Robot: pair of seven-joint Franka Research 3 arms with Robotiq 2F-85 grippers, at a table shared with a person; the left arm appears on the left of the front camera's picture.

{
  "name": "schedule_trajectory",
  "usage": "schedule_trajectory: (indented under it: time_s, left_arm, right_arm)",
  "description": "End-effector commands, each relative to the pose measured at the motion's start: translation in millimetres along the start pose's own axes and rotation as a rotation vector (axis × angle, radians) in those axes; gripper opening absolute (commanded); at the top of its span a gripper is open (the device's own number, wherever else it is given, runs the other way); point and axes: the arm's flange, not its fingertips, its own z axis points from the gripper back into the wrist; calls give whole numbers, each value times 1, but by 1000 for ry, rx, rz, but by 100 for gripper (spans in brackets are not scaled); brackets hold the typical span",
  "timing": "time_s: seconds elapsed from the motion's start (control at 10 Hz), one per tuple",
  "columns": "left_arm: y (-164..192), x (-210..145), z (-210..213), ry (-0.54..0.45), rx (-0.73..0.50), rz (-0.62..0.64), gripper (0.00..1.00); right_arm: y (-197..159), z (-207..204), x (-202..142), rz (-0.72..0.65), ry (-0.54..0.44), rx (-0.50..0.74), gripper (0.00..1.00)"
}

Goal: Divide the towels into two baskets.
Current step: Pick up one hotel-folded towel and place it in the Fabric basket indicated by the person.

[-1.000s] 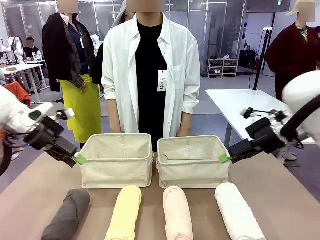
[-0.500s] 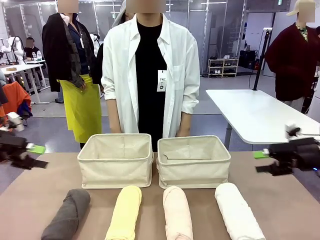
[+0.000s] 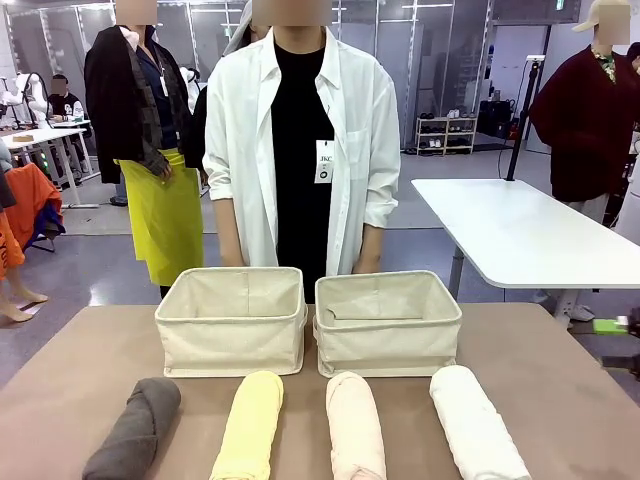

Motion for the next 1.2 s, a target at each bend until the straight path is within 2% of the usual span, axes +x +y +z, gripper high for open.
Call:
schedule_trajectory:
  time_s: [0.0,0.2,0.4,0.5,1.1]
  left_arm:
    - [11,-5,21,-75,-6,26,100]
    - [17,-16,39,-118,12,51,100]
    - [17,-10,36,-115,29,71,100]
    - [17,-21,41,-98,41,67,100]
    - [17,-21,41,-98,41,67,100]
  right_arm:
    - [-1,7,-20,-2,-25,8,100]
    - [-12,27,-36,-32,-98,14,100]
    - [-14,32,-39,-39,-128,-1,100]
    - [-19,35,-15,-62,-87,-8,100]
    - [-19,35,-15,-62,-87,-8,100]
